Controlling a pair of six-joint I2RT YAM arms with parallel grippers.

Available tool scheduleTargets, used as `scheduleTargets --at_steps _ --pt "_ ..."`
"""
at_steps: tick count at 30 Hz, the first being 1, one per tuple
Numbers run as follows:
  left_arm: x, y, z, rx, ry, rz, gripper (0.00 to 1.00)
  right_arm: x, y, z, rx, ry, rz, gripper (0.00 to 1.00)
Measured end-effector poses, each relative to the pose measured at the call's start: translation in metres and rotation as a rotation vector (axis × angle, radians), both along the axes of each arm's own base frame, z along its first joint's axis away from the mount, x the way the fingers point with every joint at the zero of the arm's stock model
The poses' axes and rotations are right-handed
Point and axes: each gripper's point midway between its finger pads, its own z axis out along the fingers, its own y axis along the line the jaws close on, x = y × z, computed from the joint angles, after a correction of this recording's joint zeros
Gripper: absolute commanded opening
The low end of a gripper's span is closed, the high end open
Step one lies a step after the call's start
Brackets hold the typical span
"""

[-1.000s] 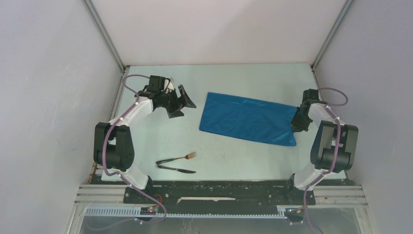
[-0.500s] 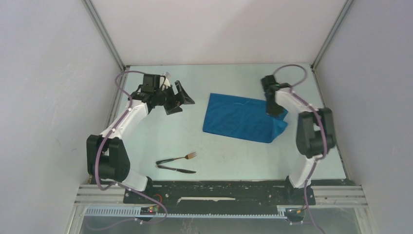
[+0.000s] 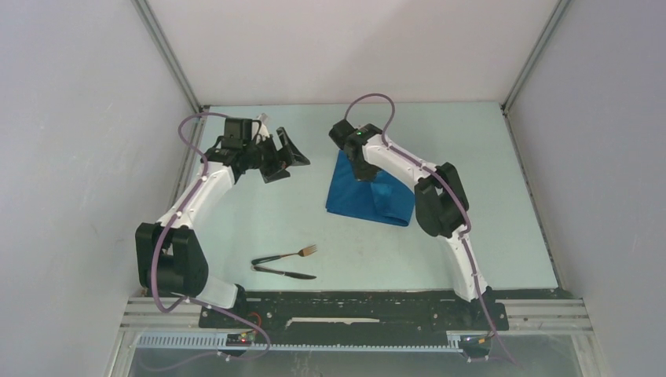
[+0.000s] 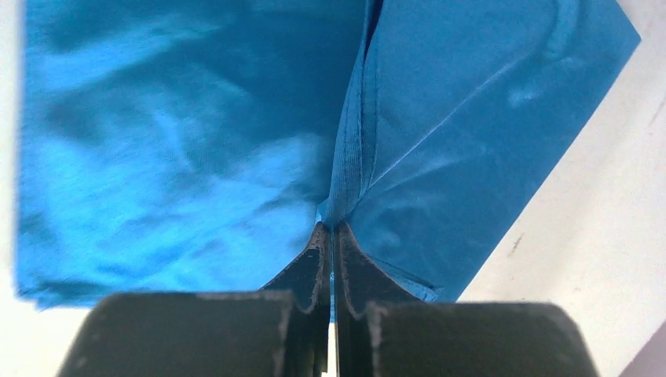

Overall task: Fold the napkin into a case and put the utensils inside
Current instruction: Fold the rectangle-folded napkin at the center of the board.

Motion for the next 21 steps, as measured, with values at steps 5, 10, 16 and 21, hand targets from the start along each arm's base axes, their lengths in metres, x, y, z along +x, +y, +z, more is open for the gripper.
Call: scheduleTargets --at_steps 5,10,16,21 --pt "0.001 0.002 0.0 -0.001 0.0 0.007 0.91 -0.01 0.029 0.008 0.055 0.011 0.056 0.0" --pt "0.002 0.003 0.0 -0.002 0.0 0.009 0.91 -0.018 0.042 0.002 0.112 0.057 0.081 0.0" --pt "0.002 0.004 0.001 -0.007 0.001 0.009 0.91 -0.022 0.057 -0.008 0.177 0.104 0.102 0.0" --pt "0.003 0.007 0.001 -0.008 0.001 0.017 0.91 -0.022 0.075 -0.007 0.247 0.119 0.127 0.0"
